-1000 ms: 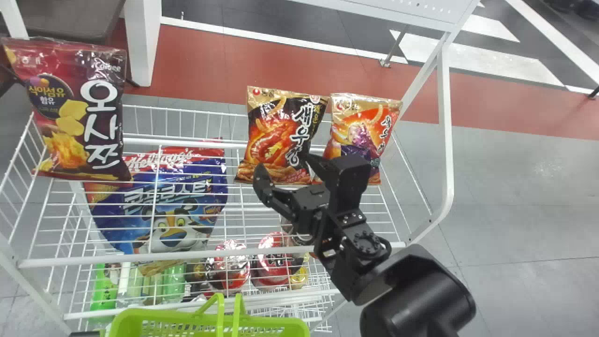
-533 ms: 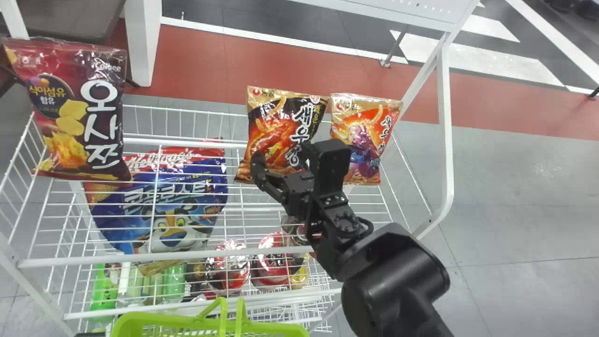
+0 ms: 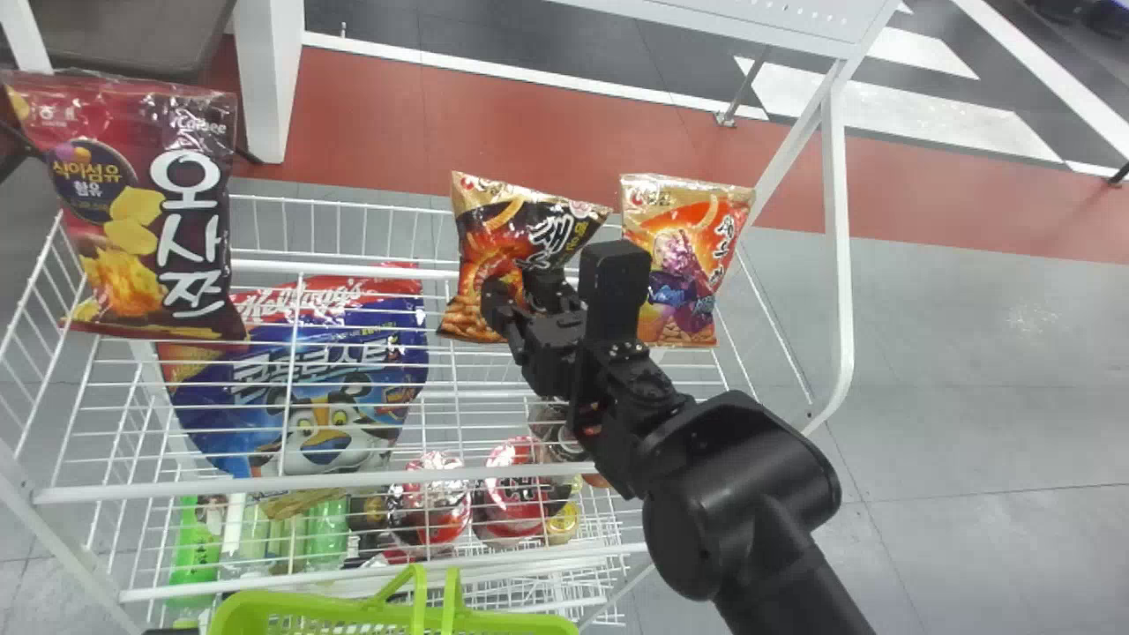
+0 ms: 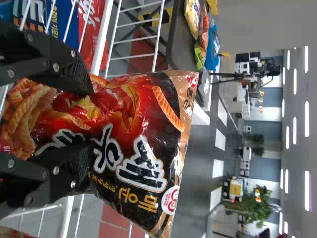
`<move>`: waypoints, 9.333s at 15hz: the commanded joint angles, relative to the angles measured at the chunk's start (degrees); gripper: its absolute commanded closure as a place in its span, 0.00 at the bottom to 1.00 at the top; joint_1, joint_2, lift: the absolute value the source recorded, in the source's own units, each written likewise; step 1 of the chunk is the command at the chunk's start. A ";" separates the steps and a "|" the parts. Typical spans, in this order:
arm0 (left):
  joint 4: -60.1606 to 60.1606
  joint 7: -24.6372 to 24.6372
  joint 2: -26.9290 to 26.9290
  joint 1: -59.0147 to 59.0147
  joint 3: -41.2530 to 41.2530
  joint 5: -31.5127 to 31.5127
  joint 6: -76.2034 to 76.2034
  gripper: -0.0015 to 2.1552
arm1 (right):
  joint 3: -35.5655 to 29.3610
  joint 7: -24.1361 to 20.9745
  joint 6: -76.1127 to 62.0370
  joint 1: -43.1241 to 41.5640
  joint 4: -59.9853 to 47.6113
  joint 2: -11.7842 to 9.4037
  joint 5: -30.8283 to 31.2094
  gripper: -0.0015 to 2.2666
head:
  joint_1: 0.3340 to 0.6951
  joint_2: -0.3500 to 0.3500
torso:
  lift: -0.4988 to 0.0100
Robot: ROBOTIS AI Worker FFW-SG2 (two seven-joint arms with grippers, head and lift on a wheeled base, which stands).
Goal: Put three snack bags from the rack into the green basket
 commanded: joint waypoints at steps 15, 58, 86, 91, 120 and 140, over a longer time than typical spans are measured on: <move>0.46 -0.11 -0.15 -0.49 0.35 0.00 -3.16 0.87 | -13.89 2.34 17.12 26.96 -32.99 -2.74 -5.95 0.79 | 1.00 0.00 | 0.98; 1.08 -0.11 -0.15 0.66 -0.52 -0.09 -8.09 0.87 | -23.12 10.87 24.68 27.67 -31.84 -3.62 -14.47 0.04 | 1.00 0.00 | 0.98; 0.90 0.41 -0.15 0.13 -1.14 -1.41 -7.91 0.86 | -25.93 10.08 1.30 12.90 -12.07 -3.45 -11.13 0.89 | 1.00 0.00 | 0.98; 0.64 0.33 -0.15 0.31 -1.23 -1.41 -7.91 0.86 | -33.93 11.39 18.88 20.11 -26.57 -3.36 -17.55 0.89 | 1.00 0.00 | 0.98; 0.82 0.68 -0.15 -0.05 -1.32 -1.50 -8.44 0.86 | 4.22 15.26 14.48 19.41 -9.69 -3.01 -10.69 0.89 | 1.00 0.03 | 0.98; 1.87 -0.38 -0.15 -0.40 -0.70 -1.23 -8.44 0.86 | 0.70 2.16 -9.95 38.48 -30.88 -6.61 12.51 0.03 | 1.00 0.00 | 0.98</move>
